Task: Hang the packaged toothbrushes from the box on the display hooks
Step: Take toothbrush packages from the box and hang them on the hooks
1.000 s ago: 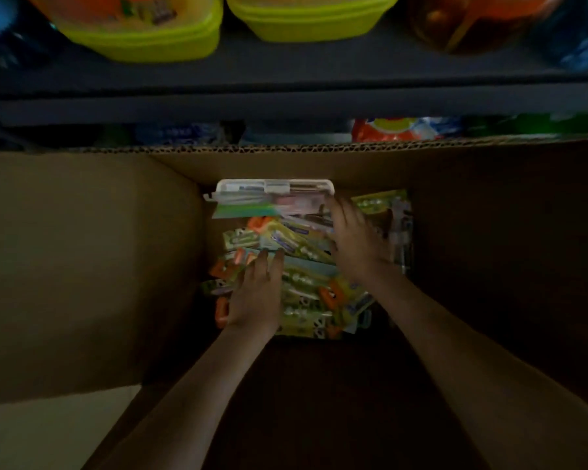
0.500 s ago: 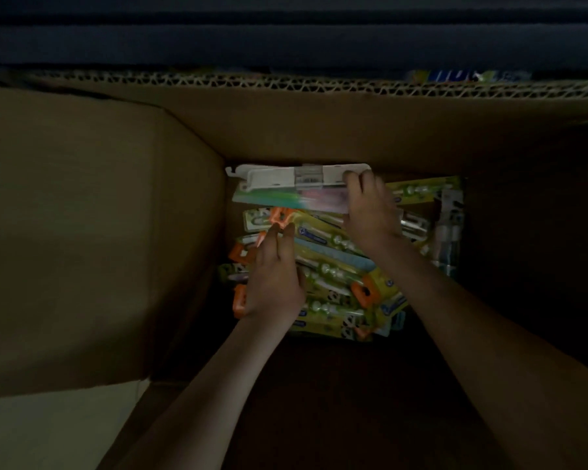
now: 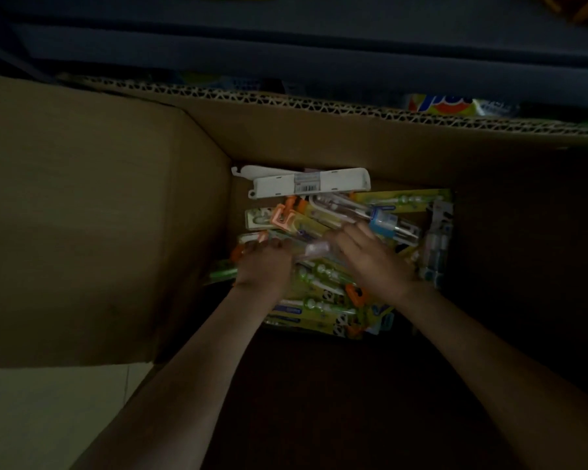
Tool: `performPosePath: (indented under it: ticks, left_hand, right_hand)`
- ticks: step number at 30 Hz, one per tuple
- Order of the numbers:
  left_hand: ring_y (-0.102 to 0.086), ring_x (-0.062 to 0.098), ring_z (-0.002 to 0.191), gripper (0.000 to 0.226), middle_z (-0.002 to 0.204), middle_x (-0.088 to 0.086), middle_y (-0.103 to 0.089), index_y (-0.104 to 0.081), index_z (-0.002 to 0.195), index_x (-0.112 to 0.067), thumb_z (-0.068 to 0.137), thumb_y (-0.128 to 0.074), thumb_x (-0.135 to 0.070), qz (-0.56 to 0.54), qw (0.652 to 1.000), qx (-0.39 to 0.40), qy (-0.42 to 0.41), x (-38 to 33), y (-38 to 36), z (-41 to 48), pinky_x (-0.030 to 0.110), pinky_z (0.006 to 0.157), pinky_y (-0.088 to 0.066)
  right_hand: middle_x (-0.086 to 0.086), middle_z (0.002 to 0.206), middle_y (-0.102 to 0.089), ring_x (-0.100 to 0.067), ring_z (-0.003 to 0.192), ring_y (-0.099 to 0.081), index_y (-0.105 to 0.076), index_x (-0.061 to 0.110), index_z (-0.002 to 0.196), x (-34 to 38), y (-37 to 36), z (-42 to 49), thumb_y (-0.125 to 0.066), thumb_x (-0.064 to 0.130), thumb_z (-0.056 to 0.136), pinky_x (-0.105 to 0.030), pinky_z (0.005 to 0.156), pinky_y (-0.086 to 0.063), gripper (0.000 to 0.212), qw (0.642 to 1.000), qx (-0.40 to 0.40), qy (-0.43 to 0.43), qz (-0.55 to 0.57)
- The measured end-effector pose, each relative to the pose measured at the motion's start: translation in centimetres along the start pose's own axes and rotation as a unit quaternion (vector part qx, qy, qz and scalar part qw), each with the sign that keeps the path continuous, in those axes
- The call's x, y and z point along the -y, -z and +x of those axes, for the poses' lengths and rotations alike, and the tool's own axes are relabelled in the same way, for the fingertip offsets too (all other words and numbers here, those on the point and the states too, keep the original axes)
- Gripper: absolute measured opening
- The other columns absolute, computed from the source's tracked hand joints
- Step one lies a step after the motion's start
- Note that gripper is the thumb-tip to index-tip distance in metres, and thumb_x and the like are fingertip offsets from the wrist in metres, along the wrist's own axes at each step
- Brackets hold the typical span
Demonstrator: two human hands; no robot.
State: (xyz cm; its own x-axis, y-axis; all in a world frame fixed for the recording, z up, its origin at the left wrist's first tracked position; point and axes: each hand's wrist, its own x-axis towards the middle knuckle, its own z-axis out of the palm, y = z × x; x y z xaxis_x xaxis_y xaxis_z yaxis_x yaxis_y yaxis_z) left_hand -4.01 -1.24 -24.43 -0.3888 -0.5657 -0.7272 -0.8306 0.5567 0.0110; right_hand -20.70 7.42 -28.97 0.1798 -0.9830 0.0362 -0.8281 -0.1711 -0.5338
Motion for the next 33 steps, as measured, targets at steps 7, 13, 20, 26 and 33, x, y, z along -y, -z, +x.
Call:
performPosePath:
  ticks: [7, 13, 20, 26, 33]
  left_hand:
    - [-0.05, 0.03, 0.117, 0.035, 0.132, 0.016, -0.045, -0.031, 0.136, -0.007, 0.102, -0.036, -0.016, -0.088, 0.986, -0.077, 0.121, 0.5, -1.4, -0.7, 0.035, 0.084, -0.044]
    - [-0.046, 0.026, 0.115, 0.044, 0.126, 0.011, -0.044, -0.034, 0.125, -0.008, 0.093, -0.055, -0.031, -0.239, 0.948, -0.125, 0.172, 1.3, -2.3, -1.2, 0.036, 0.089, -0.041]
    - [-0.05, 0.025, 0.11, 0.05, 0.121, 0.01, -0.049, -0.038, 0.12, -0.009, 0.087, -0.065, -0.036, -0.289, 0.934, -0.144, 0.154, 0.2, -2.1, -1.3, 0.035, 0.083, -0.048]
    - [-0.06, 0.024, 0.096, 0.046, 0.11, 0.007, -0.056, -0.04, 0.115, -0.013, 0.087, -0.067, -0.038, -0.361, 0.902, -0.159, 0.174, -0.7, -0.6, -3.0, 0.041, 0.071, -0.056]
    - [-0.062, 0.015, 0.077, 0.042, 0.094, 0.001, -0.055, -0.038, 0.112, -0.011, 0.088, -0.068, -0.029, -0.523, 0.821, -0.144, 0.176, -3.7, 7.0, -10.6, 0.015, 0.05, -0.044]
  right_hand:
    - [-0.014, 0.139, -0.044, -0.024, 0.125, -0.034, -0.042, 0.006, 0.14, -2.6, 0.0, 3.6, -0.028, 0.039, 0.098, -0.038, 0.101, -0.035, 0.055, 0.974, -0.023, -0.215, 0.067]
    - [-0.013, 0.145, -0.029, -0.032, 0.131, -0.027, -0.018, 0.013, 0.151, -3.7, -1.7, 6.4, -0.051, 0.023, 0.097, -0.041, 0.101, -0.034, 0.064, 0.941, 0.133, -0.278, -0.139]
    - [-0.023, 0.13, -0.045, -0.039, 0.121, -0.041, -0.046, 0.003, 0.133, -1.2, -1.5, 3.9, -0.058, 0.001, 0.086, -0.049, 0.093, -0.035, 0.049, 0.941, 0.108, -0.281, -0.152]
    - [-0.018, 0.137, -0.035, -0.033, 0.128, -0.03, -0.037, 0.007, 0.143, 0.8, 0.4, 0.2, -0.053, 0.004, 0.093, -0.037, 0.098, -0.035, 0.053, 0.91, 0.108, -0.398, -0.043]
    - [-0.014, 0.135, -0.034, -0.033, 0.129, -0.03, -0.048, 0.011, 0.132, 7.5, 12.2, -1.9, -0.057, 0.017, 0.093, -0.036, 0.103, -0.032, 0.04, 0.895, 0.12, -0.423, 0.068]
